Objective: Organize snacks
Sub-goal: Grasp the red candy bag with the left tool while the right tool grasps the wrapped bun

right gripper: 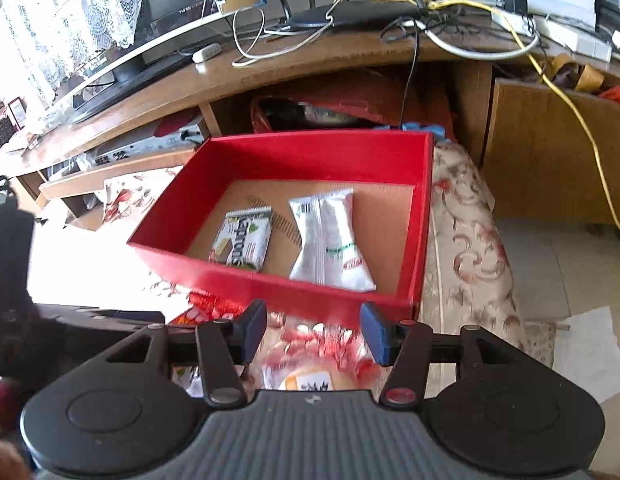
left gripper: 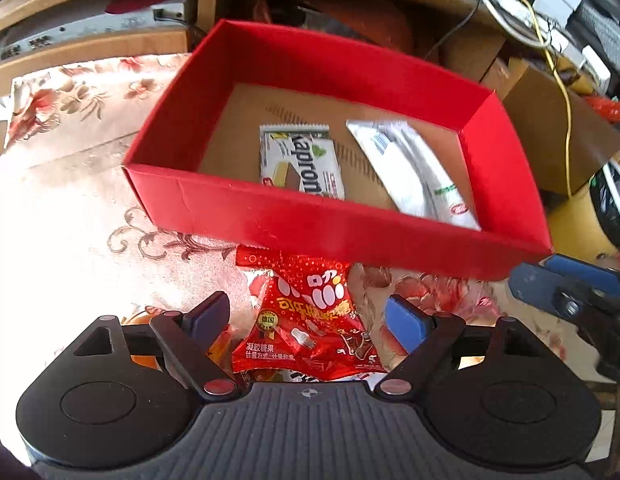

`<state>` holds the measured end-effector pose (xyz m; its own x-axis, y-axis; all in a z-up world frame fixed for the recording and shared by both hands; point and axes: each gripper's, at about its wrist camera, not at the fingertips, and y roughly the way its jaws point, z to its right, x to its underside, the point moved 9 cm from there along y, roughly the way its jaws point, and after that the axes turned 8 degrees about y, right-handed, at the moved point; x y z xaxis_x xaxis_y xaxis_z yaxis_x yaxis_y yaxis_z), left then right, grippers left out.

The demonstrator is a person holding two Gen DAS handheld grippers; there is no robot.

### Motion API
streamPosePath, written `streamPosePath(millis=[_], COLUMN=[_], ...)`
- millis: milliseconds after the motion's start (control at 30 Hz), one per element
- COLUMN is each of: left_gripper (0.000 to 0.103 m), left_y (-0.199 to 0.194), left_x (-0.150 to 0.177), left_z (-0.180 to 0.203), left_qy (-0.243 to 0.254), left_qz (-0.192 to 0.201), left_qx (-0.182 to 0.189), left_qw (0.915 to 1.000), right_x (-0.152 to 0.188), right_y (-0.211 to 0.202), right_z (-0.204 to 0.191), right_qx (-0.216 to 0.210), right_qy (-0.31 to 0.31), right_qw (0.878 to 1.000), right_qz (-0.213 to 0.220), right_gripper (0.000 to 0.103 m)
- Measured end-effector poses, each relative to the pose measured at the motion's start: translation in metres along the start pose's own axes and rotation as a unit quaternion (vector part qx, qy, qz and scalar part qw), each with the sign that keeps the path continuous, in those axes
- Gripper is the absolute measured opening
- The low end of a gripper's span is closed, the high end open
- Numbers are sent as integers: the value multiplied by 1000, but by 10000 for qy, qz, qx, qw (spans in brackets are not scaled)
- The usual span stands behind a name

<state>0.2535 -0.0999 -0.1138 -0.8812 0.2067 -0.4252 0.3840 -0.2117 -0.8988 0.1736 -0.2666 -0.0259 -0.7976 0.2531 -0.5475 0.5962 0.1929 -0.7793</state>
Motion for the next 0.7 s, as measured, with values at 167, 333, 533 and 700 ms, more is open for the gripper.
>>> streamPosePath(millis=[167, 333, 533, 700], left_gripper=[86, 71, 64, 62], left_y=[14, 18, 5, -11], left_x=[3, 9, 15, 27], left_z=[2, 2, 2, 3], left_qy=[67, 147, 187, 103], left_qz=[-120, -180, -105, -17], left_qx=[-6, -28, 14, 159], left_qw=[9999, 9997, 9998, 9998], right_x=[7, 18, 36, 56], right_y=[8, 16, 30, 48], right_z=[3, 5, 3, 5], right_qx=[81, 131, 168, 233], right_qy=[-73, -134, -338, -492], right_qw=[9997, 9988, 9960, 9911], right_qz=[-201, -452, -810, -1218], right_gripper=[49, 54, 58, 68])
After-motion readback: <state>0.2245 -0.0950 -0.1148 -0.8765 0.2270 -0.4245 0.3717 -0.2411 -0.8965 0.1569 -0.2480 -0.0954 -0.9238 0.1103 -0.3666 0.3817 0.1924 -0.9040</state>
